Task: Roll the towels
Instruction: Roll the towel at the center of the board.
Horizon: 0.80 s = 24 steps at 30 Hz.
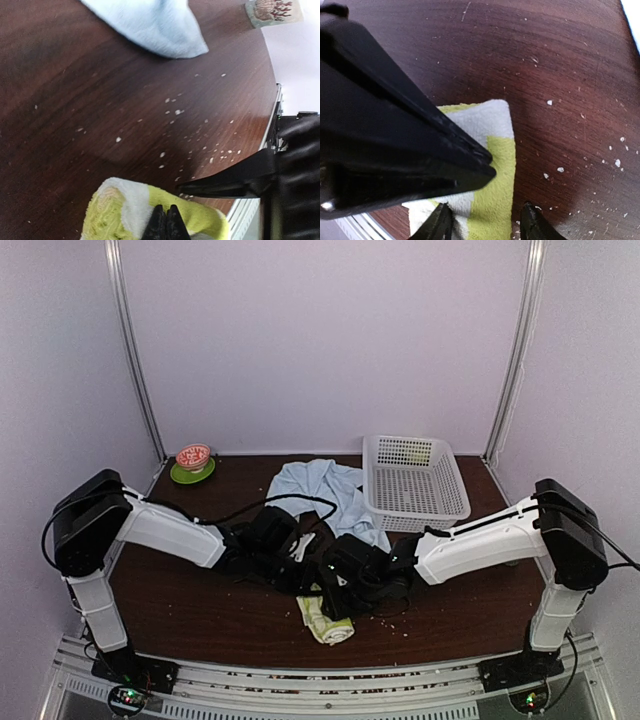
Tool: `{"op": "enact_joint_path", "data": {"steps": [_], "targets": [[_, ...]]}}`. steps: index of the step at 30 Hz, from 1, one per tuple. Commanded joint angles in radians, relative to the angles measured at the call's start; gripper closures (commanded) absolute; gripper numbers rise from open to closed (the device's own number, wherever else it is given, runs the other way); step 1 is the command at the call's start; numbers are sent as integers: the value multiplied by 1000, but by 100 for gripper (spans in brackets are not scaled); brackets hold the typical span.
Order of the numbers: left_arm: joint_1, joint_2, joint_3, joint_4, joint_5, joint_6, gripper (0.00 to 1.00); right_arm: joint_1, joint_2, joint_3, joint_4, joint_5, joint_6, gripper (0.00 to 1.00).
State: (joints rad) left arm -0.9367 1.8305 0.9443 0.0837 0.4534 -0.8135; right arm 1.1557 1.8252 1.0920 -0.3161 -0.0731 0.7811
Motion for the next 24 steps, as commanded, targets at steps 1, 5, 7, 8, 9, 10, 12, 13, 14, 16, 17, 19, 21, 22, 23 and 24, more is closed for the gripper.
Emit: {"op": "enact_joint_path", "data": {"steps": [1,5,7,8,9,10,12,13,14,16,17,19,21,22,23,24], "targets": [[4,43,-57,69,13,-17,100,10,-40,-15,-43,10,-9,50],[9,48,-86,91,7,-26,100,13,-100,-35,-60,10,-15,48],[9,41,-98,98,5,-28,100,20,-140,-52,-64,19,-18,48],[9,38,-102,99,3,-27,100,23,-159,-61,-59,19,-22,49],[9,35,-108,102,2,-28,100,28,-176,-67,-54,17,-27,50],[9,33,-113,106,2,-27,100,37,-187,-69,-49,14,-33,52],[9,28,-124,109,0,-28,100,56,-189,-59,-57,8,-48,57],[9,25,-128,112,-2,-28,100,67,-181,-49,-64,6,-56,60],[9,23,-134,113,-3,-29,100,76,-167,-40,-71,5,-62,63],[9,16,-149,118,-8,-32,100,95,-133,-19,-89,3,-70,69],[9,11,-157,122,-10,-33,100,101,-115,-8,-99,2,-71,72],[9,-1,-176,127,-14,-38,100,119,-78,14,-118,2,-75,77],[9,-13,-195,129,-19,-40,100,138,-38,44,-135,1,-84,80],[9,-17,-201,129,-22,-39,100,150,-17,60,-145,1,-87,80],[10,-20,-208,129,-23,-40,100,158,0,77,-159,2,-92,81],[10,-23,-216,130,-25,-40,100,166,18,92,-171,6,-95,81]]}}
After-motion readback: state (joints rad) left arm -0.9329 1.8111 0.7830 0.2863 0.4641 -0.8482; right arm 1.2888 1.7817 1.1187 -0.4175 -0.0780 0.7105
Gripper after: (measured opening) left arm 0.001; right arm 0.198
